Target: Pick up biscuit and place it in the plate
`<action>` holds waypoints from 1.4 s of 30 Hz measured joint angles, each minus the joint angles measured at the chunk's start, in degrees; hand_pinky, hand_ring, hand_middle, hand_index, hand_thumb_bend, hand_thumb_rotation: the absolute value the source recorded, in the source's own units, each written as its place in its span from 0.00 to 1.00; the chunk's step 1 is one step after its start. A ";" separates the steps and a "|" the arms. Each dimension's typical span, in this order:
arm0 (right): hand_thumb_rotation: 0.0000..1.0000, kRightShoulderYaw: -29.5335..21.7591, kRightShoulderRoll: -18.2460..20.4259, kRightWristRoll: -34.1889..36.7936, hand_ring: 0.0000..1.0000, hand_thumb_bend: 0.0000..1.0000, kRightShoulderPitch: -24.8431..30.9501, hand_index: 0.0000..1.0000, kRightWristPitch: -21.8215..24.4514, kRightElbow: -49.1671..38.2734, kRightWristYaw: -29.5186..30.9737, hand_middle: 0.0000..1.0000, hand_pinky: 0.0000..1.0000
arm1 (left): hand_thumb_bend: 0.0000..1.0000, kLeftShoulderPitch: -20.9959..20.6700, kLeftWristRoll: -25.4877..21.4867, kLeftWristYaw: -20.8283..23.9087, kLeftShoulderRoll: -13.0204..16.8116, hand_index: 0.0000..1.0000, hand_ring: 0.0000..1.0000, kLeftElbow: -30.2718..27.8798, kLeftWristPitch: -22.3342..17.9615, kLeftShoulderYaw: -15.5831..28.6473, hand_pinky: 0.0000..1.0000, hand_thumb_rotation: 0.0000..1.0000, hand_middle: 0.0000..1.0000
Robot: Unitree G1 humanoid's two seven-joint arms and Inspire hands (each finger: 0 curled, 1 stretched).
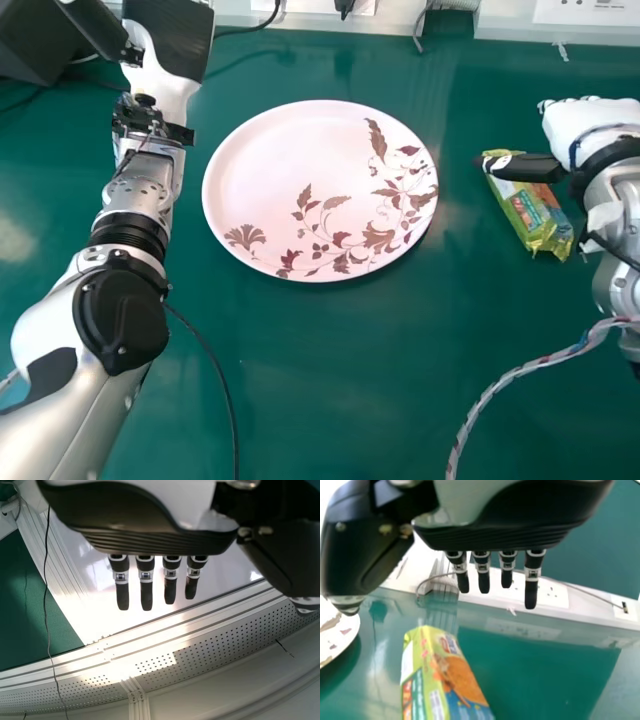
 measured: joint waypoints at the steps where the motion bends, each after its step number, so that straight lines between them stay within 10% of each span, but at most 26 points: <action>1: 0.74 0.00 -0.05 0.18 1.00 0.99 0.00 1.00 -0.10 0.29 -0.03 1.00 0.78 | 1.00 -0.01 -0.07 0.24 0.00 0.99 0.89 0.00 0.00 0.03 0.83 0.68 0.97; 42: 0.71 3.82 -0.60 1.36 0.97 1.00 1.02 1.00 -1.08 8.18 -1.02 1.00 0.72 | 1.00 -0.06 -0.44 1.76 -3.98 0.96 0.89 1.67 -4.79 0.12 0.85 0.66 0.97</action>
